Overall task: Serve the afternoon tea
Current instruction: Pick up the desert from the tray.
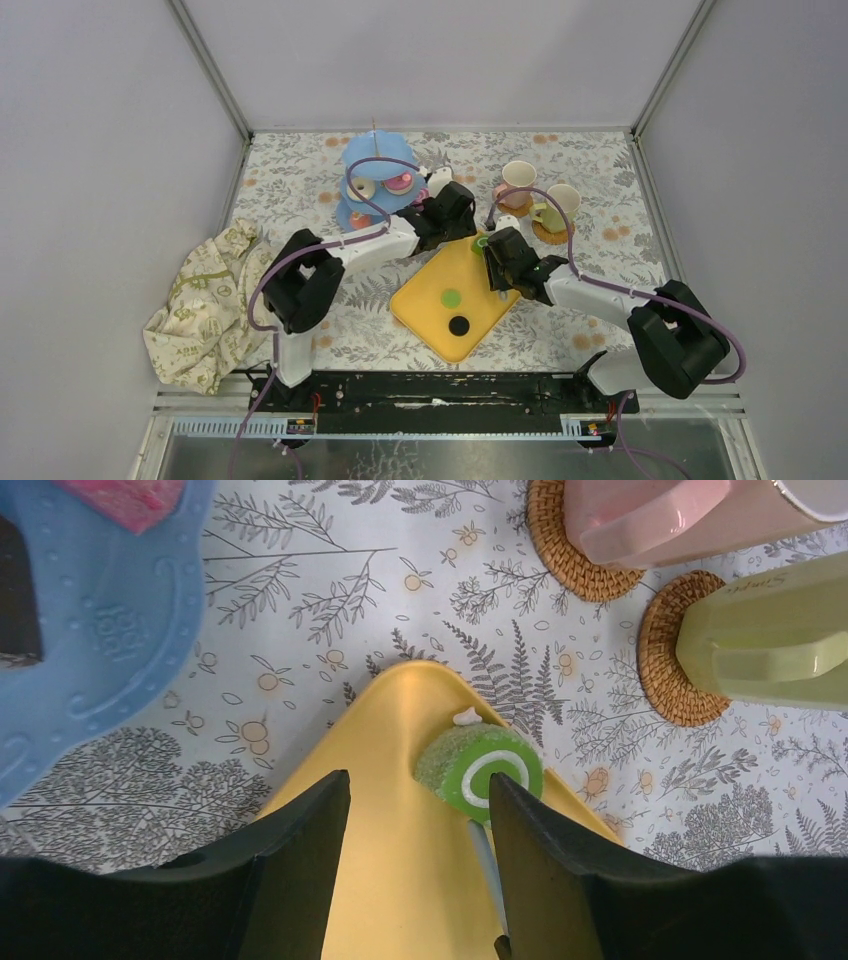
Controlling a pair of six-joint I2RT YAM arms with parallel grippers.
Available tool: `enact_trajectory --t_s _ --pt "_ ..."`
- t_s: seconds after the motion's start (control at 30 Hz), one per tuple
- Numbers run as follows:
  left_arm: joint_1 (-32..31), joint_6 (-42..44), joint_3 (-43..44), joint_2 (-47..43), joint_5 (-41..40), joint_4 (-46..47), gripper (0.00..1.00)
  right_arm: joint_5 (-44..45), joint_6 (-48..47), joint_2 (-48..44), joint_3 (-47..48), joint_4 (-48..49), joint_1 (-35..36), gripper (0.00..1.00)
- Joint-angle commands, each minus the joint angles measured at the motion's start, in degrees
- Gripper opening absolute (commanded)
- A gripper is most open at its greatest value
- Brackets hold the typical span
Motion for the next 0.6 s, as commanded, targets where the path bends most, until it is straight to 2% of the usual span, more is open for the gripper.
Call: enact_trajectory --t_s 0.0,0.37,0.57 --pt "0.1 -1.55 2.43 2.29 1.94 0.51 0.61 -1.55 -1.33 0.64 2.13 2.79 -0.78 0.41" --pt "0.43 -3.45 7.48 7.6 2.24 -1.47 0.61 -2.36 -2.08 2.19 2.35 4.0 -2.0 0.42" --pt "0.69 -4.74 9.0 9.16 -0.47 -2.77 0.61 -3.0 -2.35 2.82 2.69 4.15 -2.44 0.42"
